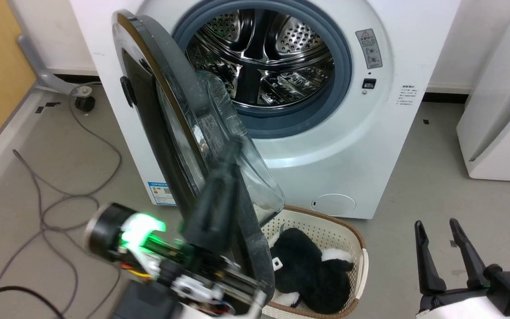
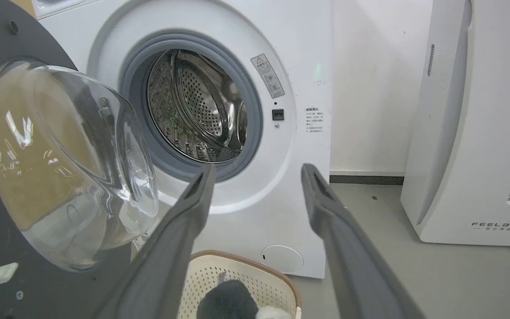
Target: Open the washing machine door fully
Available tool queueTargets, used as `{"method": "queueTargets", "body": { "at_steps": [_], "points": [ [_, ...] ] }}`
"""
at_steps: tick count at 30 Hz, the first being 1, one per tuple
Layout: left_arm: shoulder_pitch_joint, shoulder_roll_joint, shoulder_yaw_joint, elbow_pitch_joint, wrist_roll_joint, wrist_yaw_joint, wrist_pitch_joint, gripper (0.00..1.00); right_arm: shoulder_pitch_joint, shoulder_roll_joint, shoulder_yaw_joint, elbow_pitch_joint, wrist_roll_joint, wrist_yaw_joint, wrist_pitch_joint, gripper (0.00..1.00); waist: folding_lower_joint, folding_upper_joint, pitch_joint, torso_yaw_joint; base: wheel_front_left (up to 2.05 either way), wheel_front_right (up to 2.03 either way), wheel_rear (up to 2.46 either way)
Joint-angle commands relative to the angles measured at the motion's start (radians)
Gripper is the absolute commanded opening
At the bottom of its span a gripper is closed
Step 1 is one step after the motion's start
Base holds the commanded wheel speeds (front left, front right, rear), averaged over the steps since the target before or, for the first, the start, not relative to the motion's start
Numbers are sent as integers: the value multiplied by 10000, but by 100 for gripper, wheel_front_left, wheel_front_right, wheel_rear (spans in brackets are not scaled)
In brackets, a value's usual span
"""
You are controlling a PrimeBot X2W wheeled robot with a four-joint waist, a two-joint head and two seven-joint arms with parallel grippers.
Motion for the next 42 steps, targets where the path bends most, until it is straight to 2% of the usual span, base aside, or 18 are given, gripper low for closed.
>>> {"method": "queueTargets", "body": {
  "at_steps": [1, 8, 22, 31, 42],
  "points": [
    [16, 3, -224, -26, 45, -83, -44, 0, 158, 39, 14, 36, 39, 8, -43, 100, -1, -1, 0, 28, 0, 0, 0],
    [266, 3, -1533, 267, 236, -494, -44, 0, 167, 39, 36, 56, 35, 8, -43, 100, -1, -1, 31, 147, 0, 0, 0],
    [1010, 66, -2791, 1567, 44, -714, -44, 0, 103, 39, 10, 137, -15, 8, -43, 100, -1, -1, 176, 340, 0, 0, 0],
    [1263, 65, -2789, 2684, -49, -677, -44, 0, -4, 39, 32, 218, -39, 8, -43, 100, -1, -1, 357, 383, 0, 0, 0],
    [1386, 21, -2154, 3764, -407, -479, -44, 0, -88, 39, 29, 295, -181, 8, -43, 100, -1, -1, 572, 600, 0, 0, 0]
  ]
}}
